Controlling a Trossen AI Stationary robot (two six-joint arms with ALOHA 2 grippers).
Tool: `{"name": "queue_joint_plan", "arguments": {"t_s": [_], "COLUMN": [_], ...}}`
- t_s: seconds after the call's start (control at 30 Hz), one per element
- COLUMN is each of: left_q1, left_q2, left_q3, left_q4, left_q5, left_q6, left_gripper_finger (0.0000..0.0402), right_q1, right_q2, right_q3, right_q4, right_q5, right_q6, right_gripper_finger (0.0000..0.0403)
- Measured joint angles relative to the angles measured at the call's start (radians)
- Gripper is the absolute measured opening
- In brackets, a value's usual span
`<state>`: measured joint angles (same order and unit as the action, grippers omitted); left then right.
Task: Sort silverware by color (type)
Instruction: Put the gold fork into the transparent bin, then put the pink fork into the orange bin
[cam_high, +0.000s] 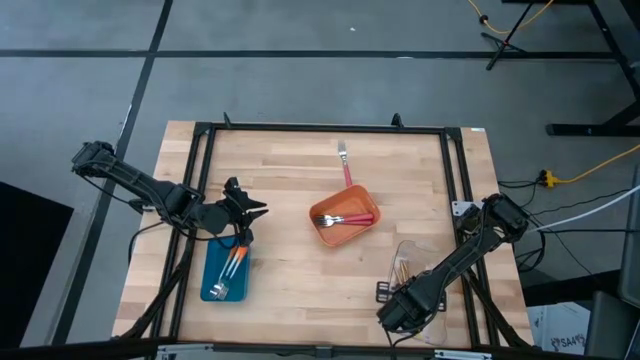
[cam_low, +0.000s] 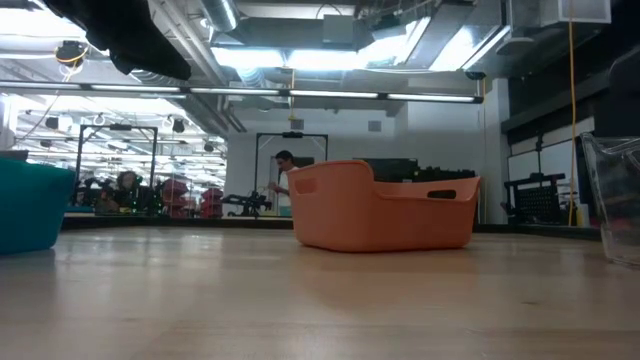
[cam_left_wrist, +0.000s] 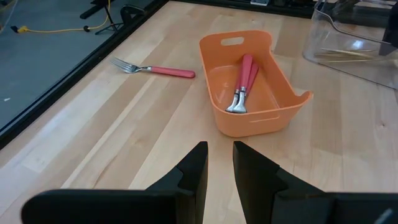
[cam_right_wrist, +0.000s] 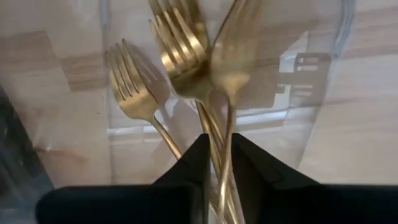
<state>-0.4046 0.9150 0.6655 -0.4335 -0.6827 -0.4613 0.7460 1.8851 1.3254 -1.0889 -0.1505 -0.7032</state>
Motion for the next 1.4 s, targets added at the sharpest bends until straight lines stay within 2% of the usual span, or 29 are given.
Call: {"name": "queue_joint_plan", "arguments": {"t_s": [0.13,0.4,0.6,0.83,1.0,1.13,1.4], "left_q1": [0.000,0.000,0.000,0.000,0.000,0.000,0.000], "left_q2": [0.000,0.000,0.000,0.000,0.000,0.000,0.000], "left_q3": [0.000,0.000,0.000,0.000,0.000,0.000,0.000], "left_q4": [0.000,0.000,0.000,0.000,0.000,0.000,0.000], "left_q5": [0.000,0.000,0.000,0.000,0.000,0.000,0.000], "left_q6": [0.000,0.000,0.000,0.000,0.000,0.000,0.000], "left_gripper_finger": [0.0070,0.0070,0.0070,0.0070,0.0070,0.0070,0.0070], "right_q1": [0.000,0.000,0.000,0.000,-0.003,-0.027,-0.169], "right_q2": [0.000,0.000,0.000,0.000,0.000,0.000,0.000], "right_q3": [0.000,0.027,0.113,0.237,0.329,0.402,0.554], "right_q4": [0.000,-0.014,-0.031,-0.180,-0.297,-0.308,-0.276], "right_q5": [0.019,0.019,0.051,0.079,0.194,0.305,0.474], "right_q6": [0.004,0.006,0.146,0.312,0.414,0.452,0.500], "right_gripper_finger": [0.0075,0.0072,0.0072,0.0072,0.0072,0.0072,0.0072]}}
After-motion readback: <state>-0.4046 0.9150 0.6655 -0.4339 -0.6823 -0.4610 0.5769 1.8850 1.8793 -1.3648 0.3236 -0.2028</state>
